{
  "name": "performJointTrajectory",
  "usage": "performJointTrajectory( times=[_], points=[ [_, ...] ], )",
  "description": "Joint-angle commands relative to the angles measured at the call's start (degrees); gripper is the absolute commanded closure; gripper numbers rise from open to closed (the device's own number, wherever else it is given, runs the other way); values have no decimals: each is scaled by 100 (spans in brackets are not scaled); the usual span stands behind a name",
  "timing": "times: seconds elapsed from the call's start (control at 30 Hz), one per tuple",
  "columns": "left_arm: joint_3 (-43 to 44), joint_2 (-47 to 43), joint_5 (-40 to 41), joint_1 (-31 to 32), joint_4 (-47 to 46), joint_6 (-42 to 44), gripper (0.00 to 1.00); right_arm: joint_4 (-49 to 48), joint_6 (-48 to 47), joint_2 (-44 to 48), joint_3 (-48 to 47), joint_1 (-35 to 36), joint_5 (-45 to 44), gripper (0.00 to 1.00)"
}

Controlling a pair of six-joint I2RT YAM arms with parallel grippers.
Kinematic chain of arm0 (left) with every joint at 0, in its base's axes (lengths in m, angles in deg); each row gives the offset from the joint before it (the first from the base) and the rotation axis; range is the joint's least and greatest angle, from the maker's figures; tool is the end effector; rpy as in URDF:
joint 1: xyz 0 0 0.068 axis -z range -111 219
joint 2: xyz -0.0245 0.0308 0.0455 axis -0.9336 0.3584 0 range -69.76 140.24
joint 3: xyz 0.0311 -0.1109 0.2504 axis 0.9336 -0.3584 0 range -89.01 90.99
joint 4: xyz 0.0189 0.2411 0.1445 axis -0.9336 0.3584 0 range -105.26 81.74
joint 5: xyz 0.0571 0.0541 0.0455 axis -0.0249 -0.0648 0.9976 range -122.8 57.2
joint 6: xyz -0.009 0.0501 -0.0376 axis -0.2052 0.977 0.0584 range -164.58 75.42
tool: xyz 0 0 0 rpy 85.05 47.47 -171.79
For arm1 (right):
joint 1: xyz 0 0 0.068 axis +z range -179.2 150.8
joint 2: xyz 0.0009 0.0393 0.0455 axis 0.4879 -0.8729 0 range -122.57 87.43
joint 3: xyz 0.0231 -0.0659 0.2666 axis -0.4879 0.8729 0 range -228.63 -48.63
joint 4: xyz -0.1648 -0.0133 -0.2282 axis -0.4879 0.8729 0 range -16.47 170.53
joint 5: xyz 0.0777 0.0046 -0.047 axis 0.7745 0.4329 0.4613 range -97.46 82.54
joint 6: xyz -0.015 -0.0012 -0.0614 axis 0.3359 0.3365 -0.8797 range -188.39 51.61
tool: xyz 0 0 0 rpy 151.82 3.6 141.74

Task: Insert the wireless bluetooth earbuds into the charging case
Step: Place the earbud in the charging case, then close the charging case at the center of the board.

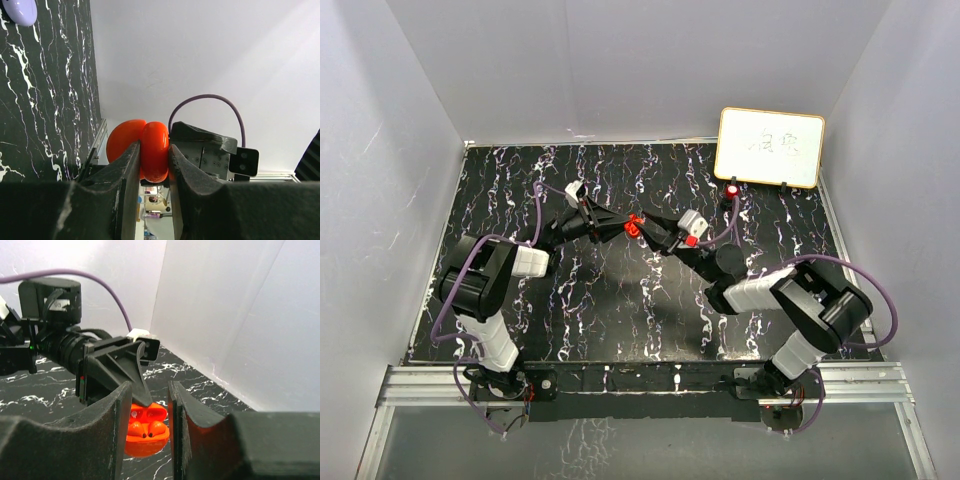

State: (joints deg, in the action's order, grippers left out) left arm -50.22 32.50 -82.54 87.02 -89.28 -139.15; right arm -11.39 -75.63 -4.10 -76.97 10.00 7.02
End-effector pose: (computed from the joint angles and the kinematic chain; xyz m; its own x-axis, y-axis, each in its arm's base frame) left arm 0.3241 -0.1445 0.1819 -0.9243 -0.3767 -0.0609 0.1007 -0.0870 -0.9911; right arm 0.2351 0.2074 0.2142 0.3845 0.1560 -0.9099 -0.7495 0.6282 -0.2090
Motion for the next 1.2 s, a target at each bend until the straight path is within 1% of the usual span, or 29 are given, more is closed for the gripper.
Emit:
performJointTrajectory(
  times=[0.0,0.13,0.2,0.27,0.33,0.4,0.47,0.6,0.73,0.8,0.83,0.87,0.93,1.0,1.03,1.13,1.17],
  points=[
    [186,-78,24,17,-460,-64,100,-1075,-101,313,29,-43,-212,67],
    [207,-110,21,17,-340,38,100,-923,-119,407,58,-39,-435,67],
    [186,-134,44,13,-264,127,100,-509,-29,528,-23,-42,-812,65],
    [140,-145,95,-15,-254,197,100,365,123,760,-198,-33,-1466,64],
    [52,-123,160,-49,-333,210,100,1623,156,1043,-468,-36,-1696,62],
    [-6,-69,218,-64,-421,215,100,2459,362,1263,-609,-30,-1983,60],
    [-59,-11,304,-78,-529,215,100,3020,541,1443,-639,-40,-2159,58],
    [-127,73,561,-87,-372,416,100,4127,1055,1742,-691,-35,-2438,54],
    [-69,77,887,-77,-34,611,100,4885,1321,1783,-679,-33,-2132,48],
    [-25,-5,1111,-68,310,709,100,4796,1374,1755,-510,-30,-2065,44],
    [-26,-57,1255,-54,434,725,100,4476,1359,1729,-326,-15,-2046,40],
    [-15,-108,1407,-34,706,728,100,4020,1282,1703,14,7,-2089,35],
    [10,-201,1660,26,996,729,100,2839,1012,1555,544,60,-2252,33],
    [26,-246,1885,123,1082,681,100,1694,767,1189,1002,93,-2281,32],
    [43,-245,1975,177,1120,645,100,1485,778,994,1016,96,-2362,30],
    [166,-176,2171,349,1164,577,100,1805,922,604,613,141,-2378,26],
    [241,-100,2191,411,1164,544,100,1798,994,527,564,159,-2379,26]
  ],
)
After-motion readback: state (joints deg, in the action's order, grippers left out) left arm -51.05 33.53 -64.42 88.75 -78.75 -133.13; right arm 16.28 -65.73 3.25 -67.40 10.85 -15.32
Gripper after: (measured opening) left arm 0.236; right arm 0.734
